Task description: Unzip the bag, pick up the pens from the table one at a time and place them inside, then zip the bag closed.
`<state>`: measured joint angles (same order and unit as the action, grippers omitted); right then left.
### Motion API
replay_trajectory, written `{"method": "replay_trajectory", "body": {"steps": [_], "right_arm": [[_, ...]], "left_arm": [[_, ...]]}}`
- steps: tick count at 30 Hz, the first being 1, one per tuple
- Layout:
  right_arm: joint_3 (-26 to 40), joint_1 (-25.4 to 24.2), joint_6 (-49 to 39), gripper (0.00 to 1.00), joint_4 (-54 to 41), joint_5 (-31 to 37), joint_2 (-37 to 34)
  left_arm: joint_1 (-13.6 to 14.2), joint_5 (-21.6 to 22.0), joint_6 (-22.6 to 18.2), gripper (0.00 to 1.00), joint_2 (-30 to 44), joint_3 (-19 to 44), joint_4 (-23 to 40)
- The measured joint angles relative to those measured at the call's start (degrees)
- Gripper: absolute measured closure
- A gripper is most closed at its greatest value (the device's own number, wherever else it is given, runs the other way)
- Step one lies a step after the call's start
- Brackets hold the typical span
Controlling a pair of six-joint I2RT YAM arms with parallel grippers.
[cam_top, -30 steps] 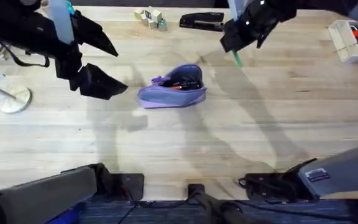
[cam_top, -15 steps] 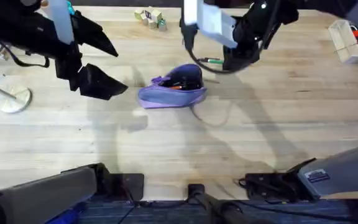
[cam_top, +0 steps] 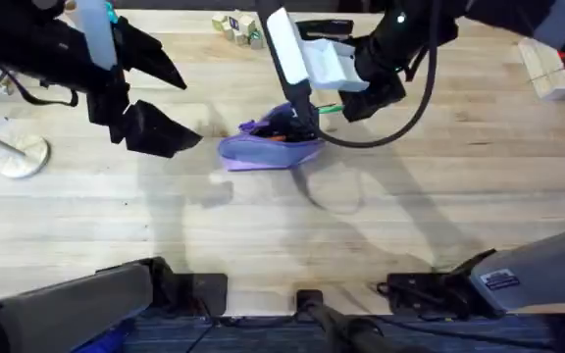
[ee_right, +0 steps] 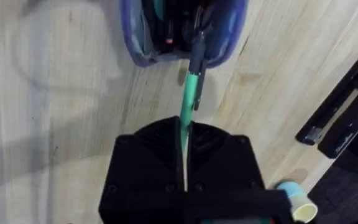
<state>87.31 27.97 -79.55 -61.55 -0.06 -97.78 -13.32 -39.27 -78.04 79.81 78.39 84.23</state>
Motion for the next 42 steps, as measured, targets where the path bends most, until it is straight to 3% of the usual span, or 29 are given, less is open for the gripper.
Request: {"method": "replay_trajectory", "body": {"steps": [9,16,26,31,32,38,39,42], "right_arm": [[0.0,1.7,-1.2,0.970,1.7,-4.1,-0.8],[0.0,4.4,-1.5,0.970,7.3,-5.6,-7.5],[0.0,12.7,-1.5,0.970,17.7,-6.0,-10.1],[0.0,13.8,-1.5,0.968,17.8,-6.5,-10.1],[0.0,13.8,-1.3,0.922,17.9,-6.7,-10.1],[0.0,13.6,-1.3,0.069,17.4,-7.1,-10.1],[0.0,13.7,-1.4,0.023,17.3,-7.1,-10.1],[0.0,13.6,-1.3,0.005,17.4,-7.1,-10.1]], "left_arm": [[0.0,0.0,0.0,0.007,0.0,0.0,0.0],[0.0,0.0,0.0,0.007,0.0,0.0,0.0],[0.0,0.0,0.0,0.008,0.0,0.0,0.0],[0.0,0.0,0.0,0.007,0.0,0.0,0.0],[0.0,0.0,0.0,0.007,0.0,0.0,0.0],[0.0,0.0,0.0,0.007,0.0,0.0,0.0],[0.0,0.0,0.0,0.007,0.0,0.0,0.0],[0.0,0.0,0.0,0.007,0.0,0.0,0.0]]}}
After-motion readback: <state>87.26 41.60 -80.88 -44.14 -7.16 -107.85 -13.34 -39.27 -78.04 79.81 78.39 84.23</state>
